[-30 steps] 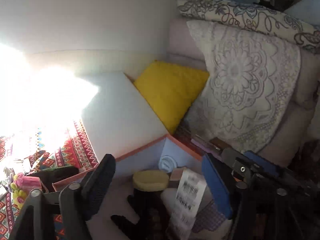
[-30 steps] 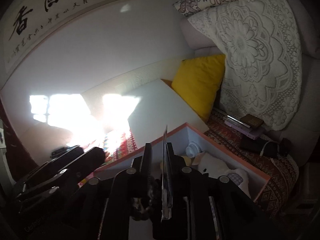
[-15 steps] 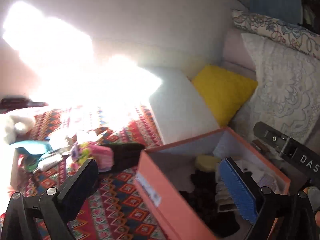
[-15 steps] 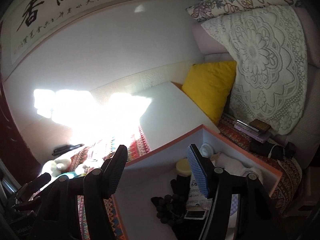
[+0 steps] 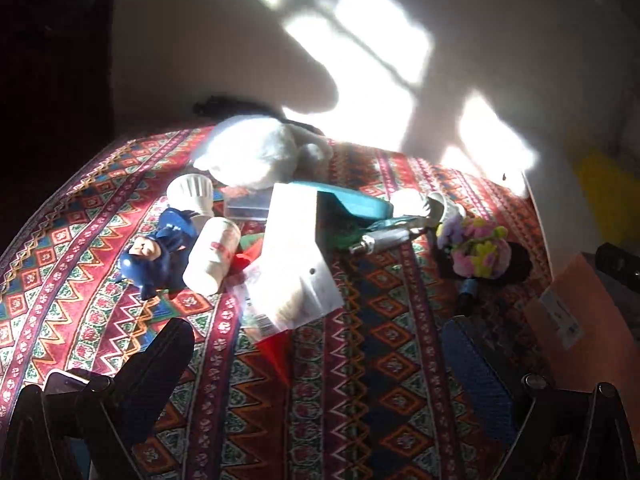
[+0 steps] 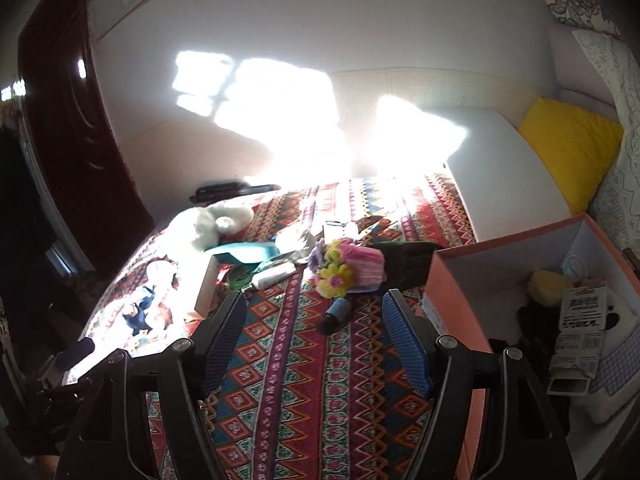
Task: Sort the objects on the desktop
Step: 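Grasp the white card with the right tool while the left tool grasps the blue figurine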
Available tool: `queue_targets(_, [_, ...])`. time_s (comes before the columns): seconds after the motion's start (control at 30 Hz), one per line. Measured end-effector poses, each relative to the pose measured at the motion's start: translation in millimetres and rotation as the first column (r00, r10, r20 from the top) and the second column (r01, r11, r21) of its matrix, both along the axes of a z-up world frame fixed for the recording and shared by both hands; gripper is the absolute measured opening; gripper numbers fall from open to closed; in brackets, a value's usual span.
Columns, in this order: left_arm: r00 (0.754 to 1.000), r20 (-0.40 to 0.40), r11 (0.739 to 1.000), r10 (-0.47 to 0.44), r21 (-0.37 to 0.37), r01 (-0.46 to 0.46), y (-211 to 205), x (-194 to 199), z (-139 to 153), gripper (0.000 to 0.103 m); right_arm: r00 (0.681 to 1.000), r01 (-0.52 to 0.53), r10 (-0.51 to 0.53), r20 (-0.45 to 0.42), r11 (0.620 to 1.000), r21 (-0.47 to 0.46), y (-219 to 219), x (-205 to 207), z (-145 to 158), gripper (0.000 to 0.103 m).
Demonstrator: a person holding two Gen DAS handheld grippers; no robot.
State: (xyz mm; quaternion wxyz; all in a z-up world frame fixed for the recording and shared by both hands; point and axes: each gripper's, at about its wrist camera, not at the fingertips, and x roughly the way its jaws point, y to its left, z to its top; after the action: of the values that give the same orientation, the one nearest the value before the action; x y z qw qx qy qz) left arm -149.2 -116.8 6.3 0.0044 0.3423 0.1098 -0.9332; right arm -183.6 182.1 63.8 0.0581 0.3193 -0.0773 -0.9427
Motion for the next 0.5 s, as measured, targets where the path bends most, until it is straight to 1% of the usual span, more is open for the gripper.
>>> queue_targets(0.07, [0.999,0.032,0.999,0.033,-0.019,-0.032,-23.5,-7.6,-11.1,0.102,0.999,-0.044,0.044,0.023,0.999,-0.006,-23.4,-7.0,-10.4,0.073])
queue_targets(0.17, [0.995,0.084,0.998,0.059,-0.035,-0.056,-51.5,-25.4,-28.0,0.102,0.991,-0.110,0.113,0.068,0.993,-0.046,-51.8,-18.9,-28.3,0.073])
queue_targets(0.27, [0.990,0.125,0.998,0.058,-0.035,-0.054,-70.4,-44.4,-40.4,0.102,0.976,-0.159,0.175,0.130,0.979,-0.126,-72.8,-35.9,-49.4,0.073])
queue_targets(0.37, [0.988,0.150,0.999,0.043,-0.021,-0.041,-85.3,-61.2,-49.7,0.102,0.959,-0.191,0.223,0.174,0.965,-0.181,-94.0,-52.7,-67.9,0.073])
queue_targets(0.43, [0.985,0.170,0.999,0.041,-0.024,-0.037,-94.8,-71.8,-55.9,0.102,0.949,-0.215,0.253,0.187,0.956,-0.198,-110.0,-66.2,-78.3,0.072])
queue_targets(0.5, [0.981,0.186,0.999,0.045,-0.033,-0.039,-105.3,-82.3,-61.5,0.102,0.938,-0.239,0.281,0.205,0.949,-0.206,-126.7,-83.5,-89.5,0.069])
